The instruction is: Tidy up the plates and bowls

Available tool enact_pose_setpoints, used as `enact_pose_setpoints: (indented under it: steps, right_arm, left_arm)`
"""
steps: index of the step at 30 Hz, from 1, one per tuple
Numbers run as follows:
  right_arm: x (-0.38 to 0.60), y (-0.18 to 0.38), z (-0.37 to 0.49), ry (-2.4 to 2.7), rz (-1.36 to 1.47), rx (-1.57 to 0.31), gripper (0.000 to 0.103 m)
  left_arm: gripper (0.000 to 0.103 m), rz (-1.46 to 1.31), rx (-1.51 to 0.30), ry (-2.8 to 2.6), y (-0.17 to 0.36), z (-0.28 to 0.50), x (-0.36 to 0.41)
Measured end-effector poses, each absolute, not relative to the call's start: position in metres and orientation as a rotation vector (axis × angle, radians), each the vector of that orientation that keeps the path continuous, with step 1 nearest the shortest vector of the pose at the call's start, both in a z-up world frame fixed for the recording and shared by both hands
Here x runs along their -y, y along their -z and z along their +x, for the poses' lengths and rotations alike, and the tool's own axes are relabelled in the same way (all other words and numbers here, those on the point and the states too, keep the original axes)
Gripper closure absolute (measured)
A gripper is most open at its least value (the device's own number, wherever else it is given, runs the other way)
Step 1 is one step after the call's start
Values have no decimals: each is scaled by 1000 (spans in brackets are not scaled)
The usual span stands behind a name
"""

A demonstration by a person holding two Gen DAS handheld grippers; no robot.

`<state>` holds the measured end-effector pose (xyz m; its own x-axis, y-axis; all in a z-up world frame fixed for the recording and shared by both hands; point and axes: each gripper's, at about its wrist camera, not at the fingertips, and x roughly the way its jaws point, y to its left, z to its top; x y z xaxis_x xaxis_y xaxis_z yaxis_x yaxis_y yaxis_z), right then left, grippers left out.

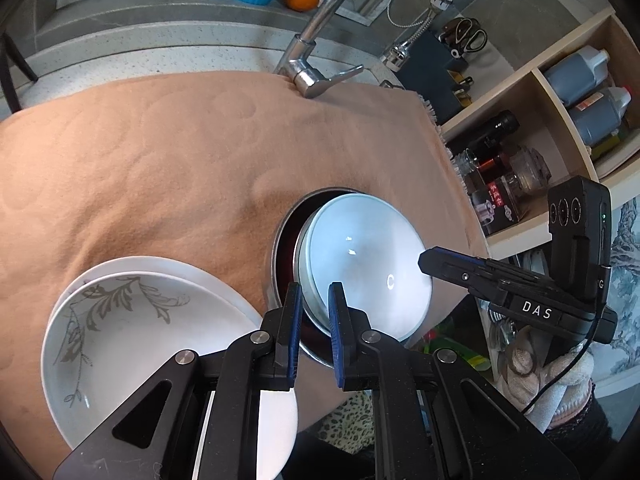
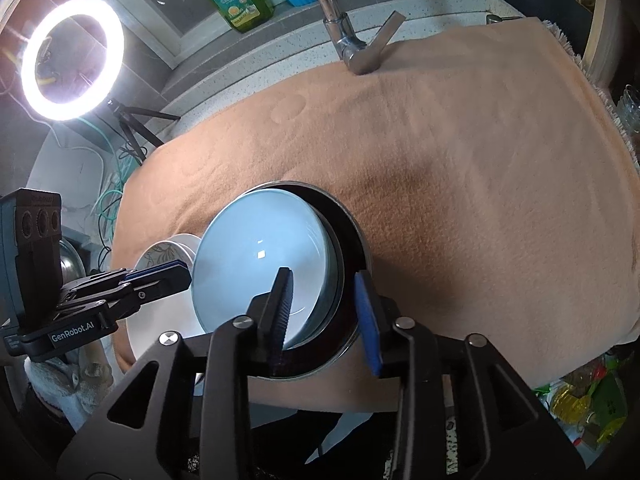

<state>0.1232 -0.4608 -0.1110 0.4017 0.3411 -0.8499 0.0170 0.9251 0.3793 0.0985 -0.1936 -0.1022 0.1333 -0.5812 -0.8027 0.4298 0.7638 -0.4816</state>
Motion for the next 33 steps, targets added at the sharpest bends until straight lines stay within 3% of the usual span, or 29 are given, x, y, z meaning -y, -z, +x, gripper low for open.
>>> enact_pose_setpoints:
  steps: [10,30,33]
  right_arm:
    - [493,105,107,-138,455,-1043,64]
    - [499,142,110,-188,567,-1122,64]
    - [500,146,112,-186,564,-1134,68]
  left_arm:
    - [91,-316,-1227,661,116,102,158]
    - [91,-301,-1265,667,129,110,173]
    - [91,-288,-1271,671,131,110,175]
